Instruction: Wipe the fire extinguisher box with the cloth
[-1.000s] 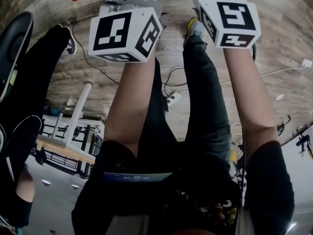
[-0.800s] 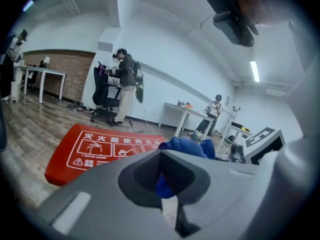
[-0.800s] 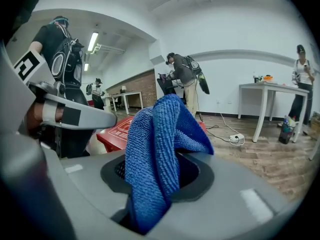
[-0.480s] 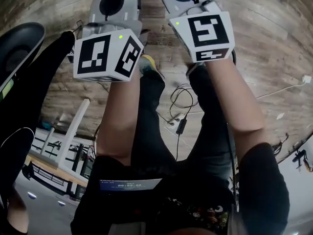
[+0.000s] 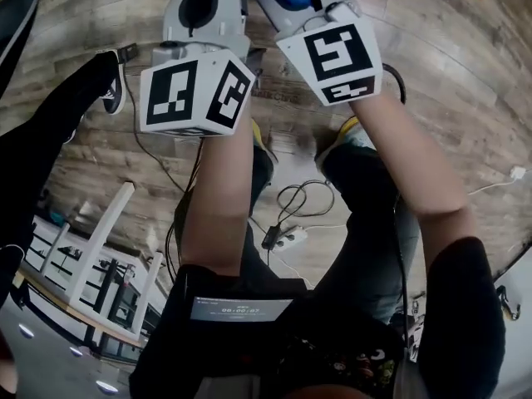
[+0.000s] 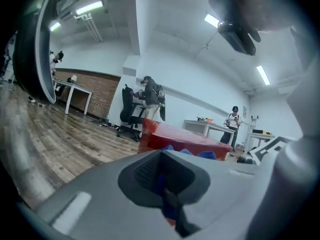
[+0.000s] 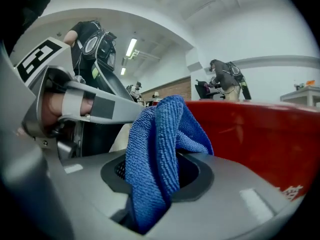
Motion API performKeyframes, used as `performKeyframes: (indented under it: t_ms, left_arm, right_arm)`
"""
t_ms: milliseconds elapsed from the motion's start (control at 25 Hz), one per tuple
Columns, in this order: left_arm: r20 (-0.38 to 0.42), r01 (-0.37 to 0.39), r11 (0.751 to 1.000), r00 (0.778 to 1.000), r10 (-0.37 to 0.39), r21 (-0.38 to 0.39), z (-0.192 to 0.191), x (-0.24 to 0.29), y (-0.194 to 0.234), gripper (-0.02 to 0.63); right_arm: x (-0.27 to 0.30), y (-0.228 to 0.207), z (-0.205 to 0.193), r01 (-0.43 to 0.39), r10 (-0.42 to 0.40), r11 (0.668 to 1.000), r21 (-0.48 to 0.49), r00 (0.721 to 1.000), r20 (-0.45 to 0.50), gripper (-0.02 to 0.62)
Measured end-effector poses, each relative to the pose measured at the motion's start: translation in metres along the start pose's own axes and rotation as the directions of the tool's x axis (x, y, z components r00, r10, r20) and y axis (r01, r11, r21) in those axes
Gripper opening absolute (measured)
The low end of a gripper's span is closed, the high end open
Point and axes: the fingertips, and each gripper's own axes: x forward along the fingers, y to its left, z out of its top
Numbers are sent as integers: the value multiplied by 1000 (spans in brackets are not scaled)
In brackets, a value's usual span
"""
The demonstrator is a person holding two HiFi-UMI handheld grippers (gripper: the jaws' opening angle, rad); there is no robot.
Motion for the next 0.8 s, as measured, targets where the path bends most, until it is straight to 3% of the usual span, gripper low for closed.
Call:
performKeyframes:
  t_ms: [200, 640, 800]
  left_arm:
    - [36, -14, 1000, 999, 14, -5, -50, 9, 27, 100]
    - [-18, -62, 998, 998, 62, -31, -230, 58, 84, 100]
    - [-16, -118, 992, 993, 118, -46, -280, 69, 110, 100]
  right_arm:
    - [29, 8, -46, -32, 33, 999, -30, 999, 7, 172]
    - [110, 11, -222, -39, 40, 999, 27, 999, -24, 173]
    - [133, 12, -269, -29, 30, 999, 23, 999, -38, 173]
